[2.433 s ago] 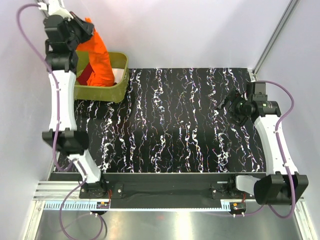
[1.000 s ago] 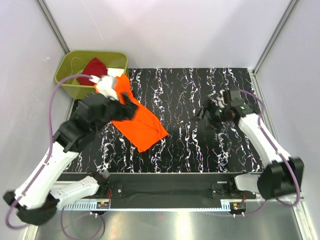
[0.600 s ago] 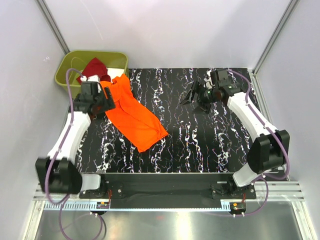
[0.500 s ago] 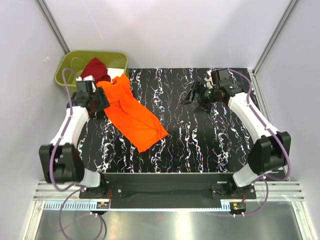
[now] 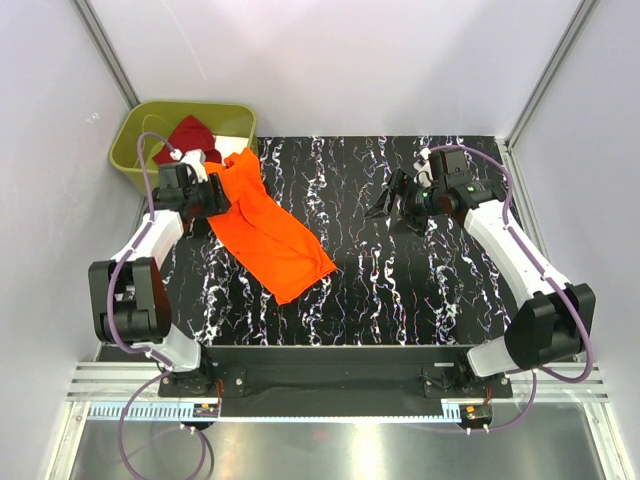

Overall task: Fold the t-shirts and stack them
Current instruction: Move the tshirt to the center of the board, then flatten the tshirt out

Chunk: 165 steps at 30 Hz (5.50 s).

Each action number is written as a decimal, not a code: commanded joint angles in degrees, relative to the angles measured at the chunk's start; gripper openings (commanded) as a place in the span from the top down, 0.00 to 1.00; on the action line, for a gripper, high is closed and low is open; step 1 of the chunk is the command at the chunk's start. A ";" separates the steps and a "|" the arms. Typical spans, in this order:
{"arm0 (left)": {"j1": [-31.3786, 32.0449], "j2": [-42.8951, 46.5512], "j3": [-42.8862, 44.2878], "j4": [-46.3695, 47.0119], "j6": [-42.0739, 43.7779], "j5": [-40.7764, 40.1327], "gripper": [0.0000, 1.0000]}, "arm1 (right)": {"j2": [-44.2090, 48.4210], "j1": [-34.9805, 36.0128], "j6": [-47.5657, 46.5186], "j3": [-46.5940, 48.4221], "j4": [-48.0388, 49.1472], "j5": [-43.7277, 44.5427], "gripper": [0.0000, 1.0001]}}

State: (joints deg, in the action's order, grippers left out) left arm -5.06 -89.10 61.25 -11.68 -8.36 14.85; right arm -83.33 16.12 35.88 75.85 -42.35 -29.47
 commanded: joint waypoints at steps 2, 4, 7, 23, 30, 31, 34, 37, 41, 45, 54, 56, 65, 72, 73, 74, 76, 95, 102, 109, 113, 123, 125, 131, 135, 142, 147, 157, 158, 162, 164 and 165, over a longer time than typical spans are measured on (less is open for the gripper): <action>-0.13 -0.55 -0.87 8.86 2.64 -0.17 0.41 | 3.43 0.14 -0.46 -0.62 2.18 0.29 0.12; -0.13 -1.77 -0.44 10.53 3.00 -0.26 0.41 | 3.61 0.14 -0.81 -0.62 1.66 0.47 0.12; -0.04 -3.45 0.00 11.50 2.91 0.00 0.45 | 3.61 0.23 -0.81 -0.88 1.39 0.03 0.12; 4.70 6.03 2.29 0.89 -2.44 -6.49 1.00 | 2.03 0.14 -0.19 -1.50 2.01 -0.41 0.12; 11.11 22.37 10.69 -9.22 -8.16 -6.60 1.00 | 0.89 0.14 -1.42 0.08 0.43 -0.50 0.12; 11.65 23.00 12.73 -10.02 -8.42 -5.98 1.00 | 0.80 0.14 -1.51 0.26 0.08 -0.41 0.12; 15.42 24.24 22.30 -14.24 -8.60 -5.36 1.00 | 0.89 0.14 -1.34 0.78 -0.46 -0.41 0.12; 19.99 24.85 32.32 -16.26 -9.39 -3.52 1.00 | 1.32 0.14 -0.90 1.14 -0.54 -0.67 0.12; 25.18 24.06 44.55 -18.20 -13.34 -0.72 1.00 | 1.68 0.23 -0.37 0.70 -0.81 -1.20 0.12; 27.29 25.20 47.64 -13.65 -20.63 5.00 1.00 | 2.99 0.14 0.59 -0.70 -0.02 -1.38 0.12; 32.81 22.93 29.49 -15.02 -23.99 16.08 1.00 | 7.64 0.14 -0.37 -5.35 -2.91 -0.15 0.12; 37.81 20.30 26.74 -18.97 -20.48 12.85 1.00 | 8.88 0.14 -0.72 -6.68 -3.44 0.55 0.12; 45.05 14.04 37.50 -20.04 -18.28 5.64 1.00 | 13.10 0.14 -1.25 -9.67 -4.33 0.22 0.12; 44.87 14.21 55.63 -18.64 -13.62 -0.60 1.00 | 14.16 0.14 -1.51 -8.71 -4.32 0.65 0.15; 44.79 15.00 56.95 -18.81 -11.96 -3.66 1.00 | 14.42 0.14 -1.60 -8.79 -4.32 0.65 0.15; 44.87 15.53 58.18 -19.34 -11.07 -4.99 1.00 | 14.60 0.14 -1.25 -8.88 -4.41 0.82 0.16; 44.79 17.11 57.93 -19.69 -9.06 -6.93 1.00 | 15.21 0.14 -1.07 -9.49 -4.32 1.00 0.16; 68.17 9.89 30.25 -34.13 -1.57 -3.50 0.22 | 10.21 0.05 -2.13 -7.04 -11.35 14.17 0.11; 60.18 19.40 21.72 -31.38 -3.68 -7.74 0.25 | 7.13 0.14 -3.10 -6.51 -11.97 15.07 0.11; 56.39 7.73 15.21 -29.55 -3.68 5.18 0.58 | 4.41 0.23 -0.64 -14.15 -7.05 9.95 0.23; 56.39 -2.73 16.61 -27.95 -6.92 5.63 0.62 | 1.43 0.23 0.77 -16.17 -8.27 11.10 0.30; 62.89 -16.09 21.10 -30.60 -12.47 -5.18 0.53 | 5.01 0.84 5.07 -24.87 -6.79 11.29 0.35; 63.07 -16.46 20.75 -30.15 -14.04 -5.71 0.52 | 5.46 0.84 5.34 -26.10 -5.73 10.67 0.35; 63.86 -17.67 21.10 -30.06 -16.77 -8.08 0.39 | 4.76 1.11 5.34 -28.04 -4.50 11.89 0.33; 64.03 -20.94 23.64 -31.03 -18.00 -8.70 0.36 | 3.53 1.19 6.74 -28.74 -3.62 13.65 0.32; 64.21 -24.01 24.35 -30.68 -18.18 -9.58 0.37 | 0.46 1.46 7.19 -27.96 -1.33 13.57 0.41; 64.04 -23.75 24.70 -31.56 -18.44 -10.28 0.47 | -2.54 1.46 5.96 -27.51 0.16 12.95 0.42; 63.95 -24.01 24.61 -31.82 -18.27 -10.19 0.75 | -6.93 1.55 4.29 -25.23 1.04 13.04 0.45; 63.77 -23.93 24.70 -32.00 -18.10 -10.28 0.79 | -7.20 1.55 4.20 -25.06 1.13 13.13 0.47; 63.68 -22.88 25.84 -33.84 -17.66 -11.86 0.94 | -8.43 1.55 3.67 -24.18 0.34 13.39 0.60; 63.51 -21.12 26.54 -35.68 -16.78 -13.61 1.00 | -8.08 1.63 3.06 -24.09 0.07 14.00 0.74; 63.51 -20.42 26.81 -36.39 -16.34 -14.14 1.00 | -7.55 1.55 2.97 -23.74 -0.71 14.35 0.79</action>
State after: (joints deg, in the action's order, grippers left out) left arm 58.78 -112.99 85.12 -45.58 -26.39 4.16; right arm -91.57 17.02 39.86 49.63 -41.91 -16.99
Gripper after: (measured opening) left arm 0.036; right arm 0.254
